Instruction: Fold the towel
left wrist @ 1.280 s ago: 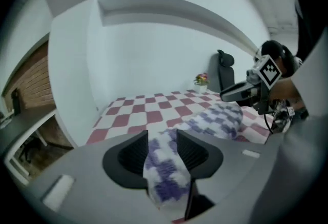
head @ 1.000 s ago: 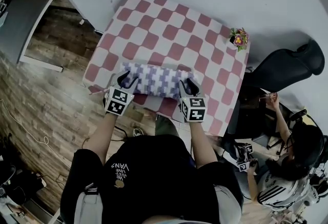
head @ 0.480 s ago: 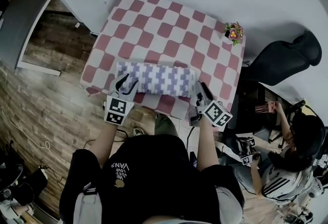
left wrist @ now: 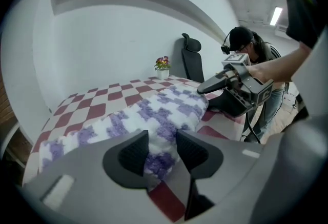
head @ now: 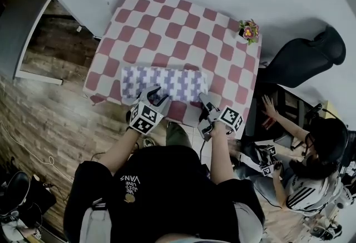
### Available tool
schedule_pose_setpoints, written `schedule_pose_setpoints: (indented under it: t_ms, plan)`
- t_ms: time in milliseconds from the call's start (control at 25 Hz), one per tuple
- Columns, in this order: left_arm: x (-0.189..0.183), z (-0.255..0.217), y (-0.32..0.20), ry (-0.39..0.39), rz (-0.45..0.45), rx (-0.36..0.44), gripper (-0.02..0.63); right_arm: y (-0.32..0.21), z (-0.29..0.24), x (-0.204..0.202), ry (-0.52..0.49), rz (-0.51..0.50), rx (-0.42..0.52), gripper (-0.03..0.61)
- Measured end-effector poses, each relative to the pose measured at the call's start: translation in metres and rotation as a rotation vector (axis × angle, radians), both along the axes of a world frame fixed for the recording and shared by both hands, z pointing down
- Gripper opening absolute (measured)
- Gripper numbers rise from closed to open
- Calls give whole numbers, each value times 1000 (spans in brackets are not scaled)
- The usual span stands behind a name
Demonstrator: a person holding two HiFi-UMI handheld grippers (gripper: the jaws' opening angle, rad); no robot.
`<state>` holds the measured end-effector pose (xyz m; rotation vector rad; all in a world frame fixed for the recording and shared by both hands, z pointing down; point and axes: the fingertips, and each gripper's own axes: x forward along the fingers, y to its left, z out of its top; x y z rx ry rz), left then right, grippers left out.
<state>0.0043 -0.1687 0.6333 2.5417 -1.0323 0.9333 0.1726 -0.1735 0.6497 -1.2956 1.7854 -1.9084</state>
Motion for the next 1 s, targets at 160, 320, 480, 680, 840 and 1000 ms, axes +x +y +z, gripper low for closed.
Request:
schedule_pose_setpoints:
  t_ms: [160,320,480,680,840,1000]
  plan:
    - [-1,10,-2,4,-12,-19,146,-11,6,-2,5,10,-8,220]
    - [-1,8,-2,10,-9,-30,146,-2,-7,2,20,53,9,164]
    - [4,5,-2,31,4,-40,146,-2,-23,7,14,66,132,113]
    - [33,3,4,82,59,-76,146,12,-31,38,70,100,160,104]
    - [54,3,13,117,100,-95,146,25,-32,62,118,143,148,104]
    - [54,-8,12,157,101,-67,146,22,-55,53,147,128,210,104]
